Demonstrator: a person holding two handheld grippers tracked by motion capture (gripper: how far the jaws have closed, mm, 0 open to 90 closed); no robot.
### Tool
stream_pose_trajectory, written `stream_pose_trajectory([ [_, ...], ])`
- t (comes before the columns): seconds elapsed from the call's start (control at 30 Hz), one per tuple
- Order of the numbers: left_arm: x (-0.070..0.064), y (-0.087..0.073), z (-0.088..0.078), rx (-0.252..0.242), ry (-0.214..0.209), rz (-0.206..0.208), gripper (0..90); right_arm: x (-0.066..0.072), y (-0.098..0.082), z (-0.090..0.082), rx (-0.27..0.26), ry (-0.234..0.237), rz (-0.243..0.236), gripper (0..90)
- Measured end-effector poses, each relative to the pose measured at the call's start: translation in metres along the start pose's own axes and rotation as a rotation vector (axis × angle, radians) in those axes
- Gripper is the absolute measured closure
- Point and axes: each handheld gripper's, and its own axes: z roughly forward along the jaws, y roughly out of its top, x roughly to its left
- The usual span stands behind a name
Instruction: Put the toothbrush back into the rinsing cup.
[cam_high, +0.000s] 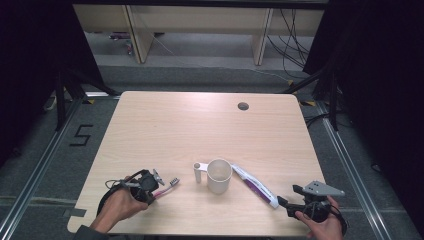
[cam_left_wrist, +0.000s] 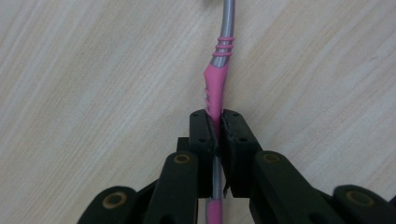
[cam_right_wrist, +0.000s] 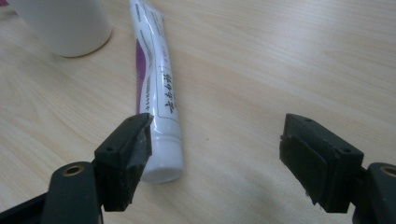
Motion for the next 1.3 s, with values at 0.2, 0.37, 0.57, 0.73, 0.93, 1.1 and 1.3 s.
stream_pose_trajectory([
  [0.2, 0.011, -0.007, -0.015, -0.117, -0.029, -0.051, 83.2, 0.000, 0.000, 0.000, 0.001, 0.009, 0.006, 25.9],
  [0.37, 0.017, -0.013, -0.028, -0.249, -0.009, -0.091, 83.2, 0.001, 0.000, -0.001, 0.000, 0.009, 0.028, 25.9],
  [0.57, 0.017, -0.017, -0.036, -0.419, 0.011, -0.179, 83.2, 0.001, 0.000, -0.001, -0.005, 0.010, 0.035, 25.9],
  [0.73, 0.019, -0.019, -0.039, -0.509, 0.023, -0.179, 83.1, 0.001, 0.000, -0.001, -0.004, 0.010, 0.033, 26.0],
  [0.93, 0.018, -0.017, -0.040, -0.657, 0.008, -0.249, 83.2, -0.001, 0.000, 0.000, -0.009, 0.010, 0.008, 26.0],
  [1.1, 0.015, -0.012, -0.043, -0.753, 0.003, -0.283, 83.2, -0.001, 0.000, 0.000, -0.009, 0.007, 0.010, 26.0],
  [1.3, 0.009, -0.002, -0.050, -0.854, 0.002, -0.296, 83.2, -0.002, 0.000, 0.000, -0.010, 0.001, 0.008, 26.0],
])
